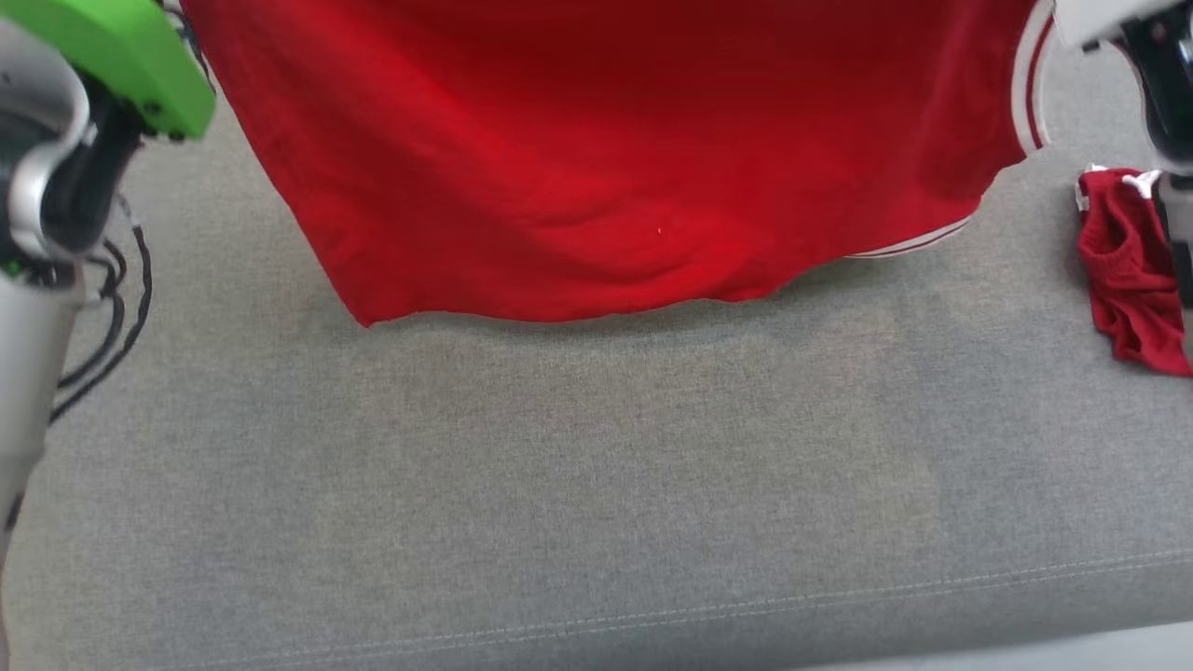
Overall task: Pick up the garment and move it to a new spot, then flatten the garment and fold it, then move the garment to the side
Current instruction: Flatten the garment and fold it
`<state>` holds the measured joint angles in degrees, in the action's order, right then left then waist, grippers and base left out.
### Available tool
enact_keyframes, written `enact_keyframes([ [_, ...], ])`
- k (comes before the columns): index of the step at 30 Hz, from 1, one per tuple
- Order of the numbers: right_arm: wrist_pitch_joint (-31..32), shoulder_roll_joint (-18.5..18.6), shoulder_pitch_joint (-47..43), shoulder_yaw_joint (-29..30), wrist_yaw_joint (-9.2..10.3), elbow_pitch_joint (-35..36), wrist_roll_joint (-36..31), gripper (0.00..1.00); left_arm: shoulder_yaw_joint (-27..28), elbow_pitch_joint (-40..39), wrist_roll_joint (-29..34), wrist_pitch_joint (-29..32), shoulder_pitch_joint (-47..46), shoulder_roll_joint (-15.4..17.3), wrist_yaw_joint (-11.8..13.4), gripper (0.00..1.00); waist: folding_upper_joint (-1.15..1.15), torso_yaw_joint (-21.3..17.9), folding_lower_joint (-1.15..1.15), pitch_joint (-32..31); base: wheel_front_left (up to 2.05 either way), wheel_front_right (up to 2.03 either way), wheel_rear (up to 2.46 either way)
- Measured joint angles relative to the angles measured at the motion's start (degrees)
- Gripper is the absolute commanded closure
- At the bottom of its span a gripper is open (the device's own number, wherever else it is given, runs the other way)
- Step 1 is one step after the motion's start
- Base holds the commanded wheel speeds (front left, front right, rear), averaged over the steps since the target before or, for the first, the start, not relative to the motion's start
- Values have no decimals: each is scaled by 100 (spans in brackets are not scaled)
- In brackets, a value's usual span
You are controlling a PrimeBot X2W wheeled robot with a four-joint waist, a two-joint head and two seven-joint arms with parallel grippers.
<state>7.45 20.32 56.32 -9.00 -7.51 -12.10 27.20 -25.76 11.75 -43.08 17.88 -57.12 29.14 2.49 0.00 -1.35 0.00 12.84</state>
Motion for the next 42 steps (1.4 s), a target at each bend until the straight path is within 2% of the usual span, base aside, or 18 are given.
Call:
enact_keyframes([
  [7,151,-210,1424,-399,1,-1837,82,100,-147,1712,-261,773,-1223,-419,-258,100,0,-23,0,422,0,0,0],
  [11,-63,-353,2110,-600,1,-2616,90,100,-190,2580,-264,726,-1724,-669,-359,100,0,-6,1,624,0,0,0],
  [13,-274,-430,2515,-613,-1,-2916,103,100,-283,2888,-5,572,-2103,-654,-400,100,0,7,1,717,0,0,0],
  [16,-649,-502,3062,-519,0,-3376,101,100,-236,3300,63,193,-2575,-754,-398,100,0,40,1,857,0,0,0],
  [23,-2020,-670,4211,-152,0,-4254,-425,100,-214,3947,492,-1251,-3524,-1022,-300,100,0,226,0,1133,0,0,0],
  [26,-2186,-809,4483,-18,0,-4468,-599,100,-226,4218,519,-1655,-3750,-1184,-408,100,0,314,0,1264,0,0,0],
  [30,-2223,-982,4445,-53,1,-4775,-686,100,-259,4596,455,-2006,-3776,-1407,-712,100,0,402,0,1487,0,0,0],
  [34,-2232,-1062,4107,-265,1,-4838,-547,100,-281,4912,289,-2309,-3537,-1546,-888,100,0,464,1,1712,0,0,0],
  [37,-2243,-1062,3687,-514,-2,-4606,-211,100,-330,4998,185,-2591,-3175,-1682,-956,100,0,486,0,1879,0,0,0],
  [42,-2242,-811,2474,-1057,1,-3953,598,100,-313,4929,-57,-3114,-2226,-1790,-987,100,0,485,1,2034,0,0,0],
])
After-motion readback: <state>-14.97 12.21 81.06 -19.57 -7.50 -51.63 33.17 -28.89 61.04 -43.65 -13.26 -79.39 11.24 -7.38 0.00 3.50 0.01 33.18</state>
